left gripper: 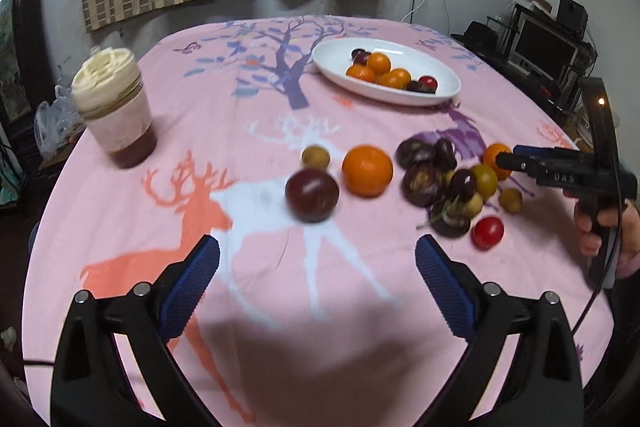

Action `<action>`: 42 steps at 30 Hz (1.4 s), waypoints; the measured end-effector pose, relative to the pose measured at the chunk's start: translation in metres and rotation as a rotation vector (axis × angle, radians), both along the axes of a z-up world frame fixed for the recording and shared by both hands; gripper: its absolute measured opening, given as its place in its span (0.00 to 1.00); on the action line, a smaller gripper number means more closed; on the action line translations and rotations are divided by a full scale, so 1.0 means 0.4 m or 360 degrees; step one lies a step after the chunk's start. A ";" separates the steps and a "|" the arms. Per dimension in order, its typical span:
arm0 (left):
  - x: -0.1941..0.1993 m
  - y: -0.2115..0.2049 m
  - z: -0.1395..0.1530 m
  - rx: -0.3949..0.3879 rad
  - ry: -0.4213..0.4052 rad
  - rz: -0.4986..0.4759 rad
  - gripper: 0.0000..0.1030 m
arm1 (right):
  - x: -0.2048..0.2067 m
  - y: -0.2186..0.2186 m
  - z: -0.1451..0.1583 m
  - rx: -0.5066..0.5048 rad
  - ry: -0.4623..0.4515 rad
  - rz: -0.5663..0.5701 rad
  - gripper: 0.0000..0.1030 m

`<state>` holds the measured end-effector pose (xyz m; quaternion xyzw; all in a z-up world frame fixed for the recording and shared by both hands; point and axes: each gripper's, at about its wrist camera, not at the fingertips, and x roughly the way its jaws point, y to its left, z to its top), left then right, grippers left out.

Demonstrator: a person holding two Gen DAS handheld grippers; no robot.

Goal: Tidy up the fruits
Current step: 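Grasp a dark plum with the left gripper while the right gripper grasps a mandarin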

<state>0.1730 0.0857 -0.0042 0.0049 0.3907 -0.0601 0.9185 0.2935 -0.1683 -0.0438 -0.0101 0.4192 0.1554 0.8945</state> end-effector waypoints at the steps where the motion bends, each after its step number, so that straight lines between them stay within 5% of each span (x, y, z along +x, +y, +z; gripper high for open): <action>1: -0.012 0.000 -0.006 0.0005 0.0000 0.0002 0.93 | 0.001 0.004 -0.005 -0.0015 0.0007 0.0009 0.55; 4: -0.038 -0.001 -0.018 0.0016 -0.0043 0.0011 0.93 | 0.000 0.020 -0.022 -0.0074 0.0030 0.0036 0.43; 7: -0.043 -0.003 -0.023 -0.0020 -0.0065 0.0041 0.93 | -0.007 0.027 -0.021 -0.0098 0.0007 0.0047 0.41; 11: -0.055 -0.013 -0.015 -0.0035 -0.0073 0.0030 0.93 | -0.018 0.005 0.014 0.0115 -0.0026 0.0056 0.41; 16: -0.033 -0.014 -0.011 0.0011 -0.0068 0.0008 0.93 | -0.043 -0.006 0.055 0.0160 -0.0157 0.0037 0.42; 18: -0.010 -0.014 -0.014 0.0021 -0.0037 -0.0022 0.82 | -0.042 -0.014 0.054 0.0236 -0.0115 0.0053 0.42; 24: 0.084 -0.033 -0.038 0.0075 0.0080 -0.0111 0.71 | -0.039 -0.016 0.054 0.0273 -0.0081 0.0058 0.42; 31: 0.181 -0.033 -0.068 0.0119 0.0116 -0.0112 0.70 | -0.041 -0.021 0.062 0.0260 -0.0110 0.0041 0.42; 35: 0.211 -0.021 -0.094 0.0105 0.0183 -0.0104 0.51 | -0.040 -0.027 0.067 0.0241 -0.0134 0.0019 0.42; 42: 0.217 -0.027 -0.108 0.0094 0.0192 -0.0103 0.39 | -0.042 -0.027 0.068 0.0257 -0.0143 0.0027 0.42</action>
